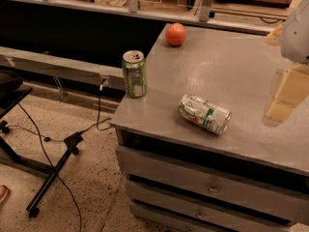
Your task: Move apple near green can
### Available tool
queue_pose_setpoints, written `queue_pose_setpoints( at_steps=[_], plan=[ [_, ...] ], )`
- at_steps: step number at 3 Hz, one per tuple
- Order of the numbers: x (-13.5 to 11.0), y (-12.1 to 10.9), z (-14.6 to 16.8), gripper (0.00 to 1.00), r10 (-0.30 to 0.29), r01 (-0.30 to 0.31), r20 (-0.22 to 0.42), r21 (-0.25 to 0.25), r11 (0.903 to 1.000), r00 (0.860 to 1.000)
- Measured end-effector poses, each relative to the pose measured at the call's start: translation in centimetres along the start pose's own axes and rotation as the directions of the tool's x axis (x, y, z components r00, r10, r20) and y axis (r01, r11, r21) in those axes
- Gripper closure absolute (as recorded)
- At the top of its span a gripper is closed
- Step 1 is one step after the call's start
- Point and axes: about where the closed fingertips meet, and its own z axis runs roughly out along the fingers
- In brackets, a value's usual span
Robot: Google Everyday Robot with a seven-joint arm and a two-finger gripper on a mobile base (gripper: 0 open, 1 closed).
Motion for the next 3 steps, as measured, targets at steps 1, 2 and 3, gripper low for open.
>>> queue_pose_setpoints(
  at_steps=[1, 2, 3],
  plan=[
    [0.0, 0.0, 0.0, 0.0, 0.0, 0.0, 0.0, 0.001, 1.0, 1.0],
    [-0.4, -3.6, -0.6, 0.0, 0.027, -0.032, 0.085, 0.061, 0.9976, 0.996],
    [-1.4, -10.4, -0.4, 0.0, 0.063, -0.095, 0.242, 0.125, 0.9876, 0.968]
  ],
)
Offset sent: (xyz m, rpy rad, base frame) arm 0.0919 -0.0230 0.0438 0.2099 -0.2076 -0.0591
